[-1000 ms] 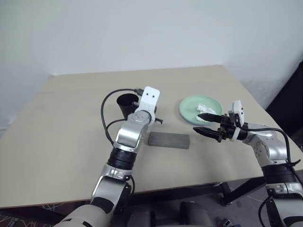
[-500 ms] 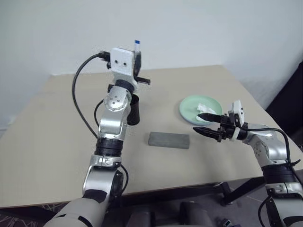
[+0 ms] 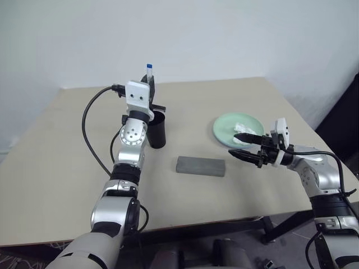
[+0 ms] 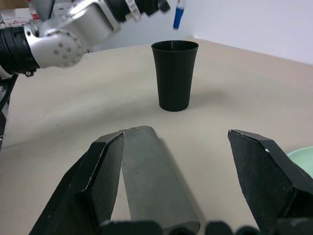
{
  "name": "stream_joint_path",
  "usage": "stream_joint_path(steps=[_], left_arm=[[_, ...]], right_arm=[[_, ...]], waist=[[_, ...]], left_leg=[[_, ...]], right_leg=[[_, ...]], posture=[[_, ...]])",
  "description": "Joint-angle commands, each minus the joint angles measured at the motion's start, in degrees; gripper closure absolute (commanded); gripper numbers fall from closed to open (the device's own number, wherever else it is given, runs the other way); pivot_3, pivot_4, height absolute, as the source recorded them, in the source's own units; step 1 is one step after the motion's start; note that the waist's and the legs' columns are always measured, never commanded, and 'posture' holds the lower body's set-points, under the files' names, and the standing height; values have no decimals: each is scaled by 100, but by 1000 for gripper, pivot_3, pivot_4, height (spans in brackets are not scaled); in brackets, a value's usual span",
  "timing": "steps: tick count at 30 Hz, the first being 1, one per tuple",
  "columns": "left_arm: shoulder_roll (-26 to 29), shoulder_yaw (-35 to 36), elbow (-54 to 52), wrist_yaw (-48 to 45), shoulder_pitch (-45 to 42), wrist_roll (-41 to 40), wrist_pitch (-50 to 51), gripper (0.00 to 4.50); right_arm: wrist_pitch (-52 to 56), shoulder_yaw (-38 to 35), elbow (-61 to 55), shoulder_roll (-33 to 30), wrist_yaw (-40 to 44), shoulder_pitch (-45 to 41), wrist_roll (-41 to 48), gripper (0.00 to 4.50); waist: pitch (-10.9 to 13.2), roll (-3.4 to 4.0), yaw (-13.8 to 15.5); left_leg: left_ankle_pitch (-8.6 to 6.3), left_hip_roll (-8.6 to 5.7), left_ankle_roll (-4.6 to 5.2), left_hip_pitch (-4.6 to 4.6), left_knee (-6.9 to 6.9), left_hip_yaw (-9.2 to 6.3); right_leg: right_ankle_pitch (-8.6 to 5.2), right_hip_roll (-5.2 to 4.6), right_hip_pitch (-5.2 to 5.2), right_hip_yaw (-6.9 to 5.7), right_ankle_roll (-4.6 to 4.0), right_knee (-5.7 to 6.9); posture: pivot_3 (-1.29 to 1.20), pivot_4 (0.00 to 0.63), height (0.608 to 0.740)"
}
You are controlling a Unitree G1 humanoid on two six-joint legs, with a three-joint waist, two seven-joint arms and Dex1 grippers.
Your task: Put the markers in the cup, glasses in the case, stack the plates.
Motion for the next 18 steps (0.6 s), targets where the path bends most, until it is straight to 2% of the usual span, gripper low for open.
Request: stream_joint_path(steps=[1,4,10,18], left_arm=[[58,26,106,103,-190,42,-301,4379],[43,32,235,94,-203,11,-401,4379],[32,45,355,137,-228,-11,-451,2373],[98,66,259,107,-202,-45,-424,2373]], right_arm=[[-16,-168,-225,-55,-20,-41,117,839],[-18,-168,-211,-56,-20,-51,111,839],[-51,-139,-159,-43,-12,-64,76,839],[-56,-124,-124,-27,18,-102,80,839]], waist=[[0,0,0],[0,0,0],[0,0,0],[0,0,0]], left_leg=[[0,0,1,0,0,0],[-1,0,2,0,0,0],[-2,0,2,1,0,0],[-2,0,2,1,0,0]], right_leg=[[0,0,0,0,0,0],[0,0,0,-1,0,0],[1,0,0,-1,1,1],[1,-1,0,-1,1,1]], posture=[[0,0,740],[0,0,740],[0,0,740],[0,0,740]])
